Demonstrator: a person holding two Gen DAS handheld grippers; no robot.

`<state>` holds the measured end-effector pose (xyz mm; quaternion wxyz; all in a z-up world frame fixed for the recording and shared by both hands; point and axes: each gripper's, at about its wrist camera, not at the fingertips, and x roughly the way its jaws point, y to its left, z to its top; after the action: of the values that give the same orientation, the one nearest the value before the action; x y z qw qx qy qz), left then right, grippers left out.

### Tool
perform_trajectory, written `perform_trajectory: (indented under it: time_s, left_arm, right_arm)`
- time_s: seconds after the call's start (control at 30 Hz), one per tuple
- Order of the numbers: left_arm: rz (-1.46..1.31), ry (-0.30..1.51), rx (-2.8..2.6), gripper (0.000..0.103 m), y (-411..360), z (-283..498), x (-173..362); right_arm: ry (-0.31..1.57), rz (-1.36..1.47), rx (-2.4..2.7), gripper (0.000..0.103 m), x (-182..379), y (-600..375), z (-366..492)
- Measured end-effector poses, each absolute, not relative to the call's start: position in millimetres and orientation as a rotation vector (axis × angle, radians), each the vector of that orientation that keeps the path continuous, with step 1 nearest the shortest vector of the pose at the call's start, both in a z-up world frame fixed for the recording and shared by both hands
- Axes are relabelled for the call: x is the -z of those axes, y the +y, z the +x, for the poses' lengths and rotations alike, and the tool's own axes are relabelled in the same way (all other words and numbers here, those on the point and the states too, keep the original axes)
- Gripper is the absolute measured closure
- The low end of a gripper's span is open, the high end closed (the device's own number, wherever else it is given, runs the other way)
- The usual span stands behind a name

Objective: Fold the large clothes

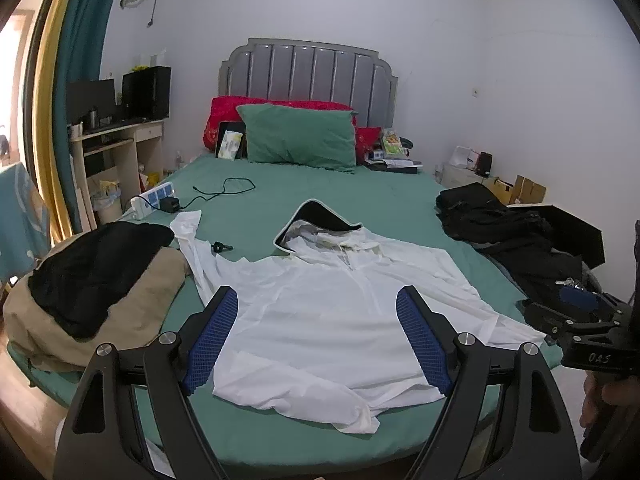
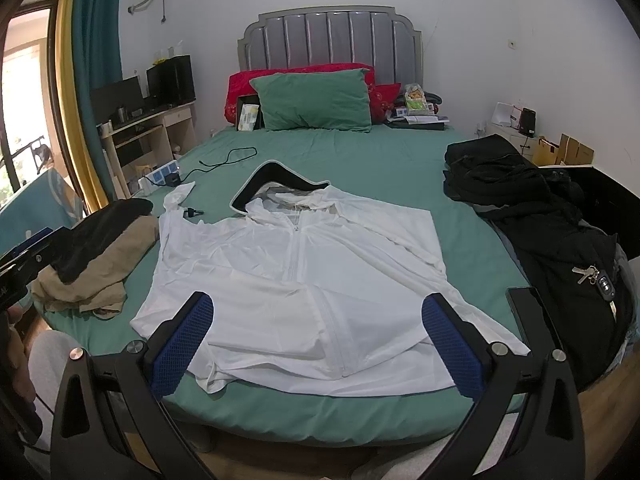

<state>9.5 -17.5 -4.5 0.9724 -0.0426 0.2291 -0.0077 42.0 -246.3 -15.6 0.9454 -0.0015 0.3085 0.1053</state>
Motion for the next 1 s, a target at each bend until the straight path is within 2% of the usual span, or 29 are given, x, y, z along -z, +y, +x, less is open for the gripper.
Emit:
perform_trajectory:
  time_s: [1.0]
  left_arm:
    - [-0.091, 0.464, 0.014, 0.019, -18.4, 9.2, 4.7]
  right_arm:
    - [0.627, 0.005, -0.213, 0.000, 13.9, -251.8, 42.1]
